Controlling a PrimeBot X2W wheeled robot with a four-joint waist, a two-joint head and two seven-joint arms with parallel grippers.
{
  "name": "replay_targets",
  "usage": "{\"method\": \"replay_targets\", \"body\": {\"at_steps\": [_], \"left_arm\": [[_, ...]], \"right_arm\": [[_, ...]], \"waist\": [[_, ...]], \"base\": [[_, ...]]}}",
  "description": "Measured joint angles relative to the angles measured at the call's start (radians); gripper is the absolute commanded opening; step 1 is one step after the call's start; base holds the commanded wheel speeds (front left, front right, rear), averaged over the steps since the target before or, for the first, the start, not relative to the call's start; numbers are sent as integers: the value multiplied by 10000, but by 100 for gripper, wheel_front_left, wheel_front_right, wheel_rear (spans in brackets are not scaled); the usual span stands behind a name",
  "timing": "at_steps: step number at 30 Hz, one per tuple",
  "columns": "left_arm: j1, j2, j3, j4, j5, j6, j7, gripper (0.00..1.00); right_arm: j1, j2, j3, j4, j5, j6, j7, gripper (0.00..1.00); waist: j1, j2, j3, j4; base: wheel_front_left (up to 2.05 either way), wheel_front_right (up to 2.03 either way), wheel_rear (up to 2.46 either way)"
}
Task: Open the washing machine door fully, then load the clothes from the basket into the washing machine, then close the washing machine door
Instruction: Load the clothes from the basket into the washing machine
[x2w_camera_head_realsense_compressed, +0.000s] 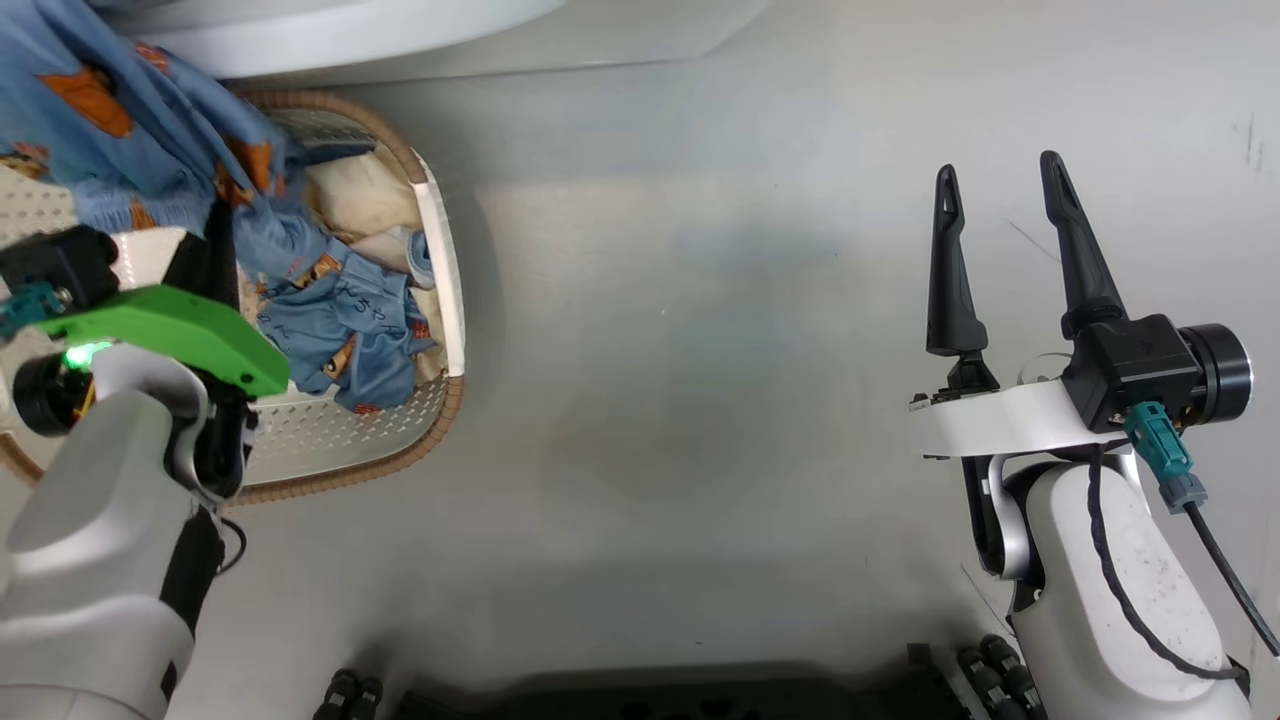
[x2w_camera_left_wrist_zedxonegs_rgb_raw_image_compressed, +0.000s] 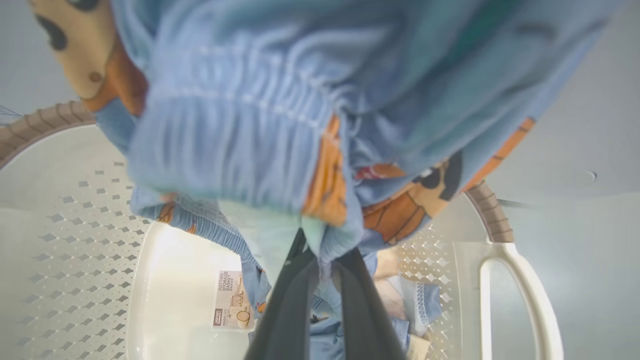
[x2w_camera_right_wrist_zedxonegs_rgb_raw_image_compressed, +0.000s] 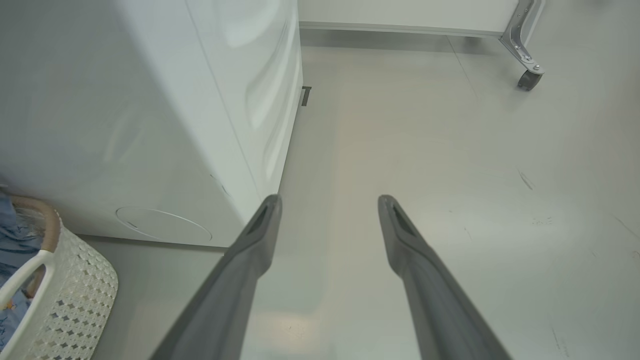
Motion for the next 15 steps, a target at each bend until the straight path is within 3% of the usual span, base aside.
{"method": "replay_targets", "body": {"at_steps": [8,15], "left_arm": [[493,96,-33,-387,46,0,-59,0],[539,510,907,-1695,458,0,-59,0]], "right_arm": [[-7,0,-2,161,13,0,0,100],[-5,-4,-19,224,48,0,0,100]], "waist": [[0,0,-492,207],[0,0,-839,386]], "base": [[0,0,0],[0,0,0]]}}
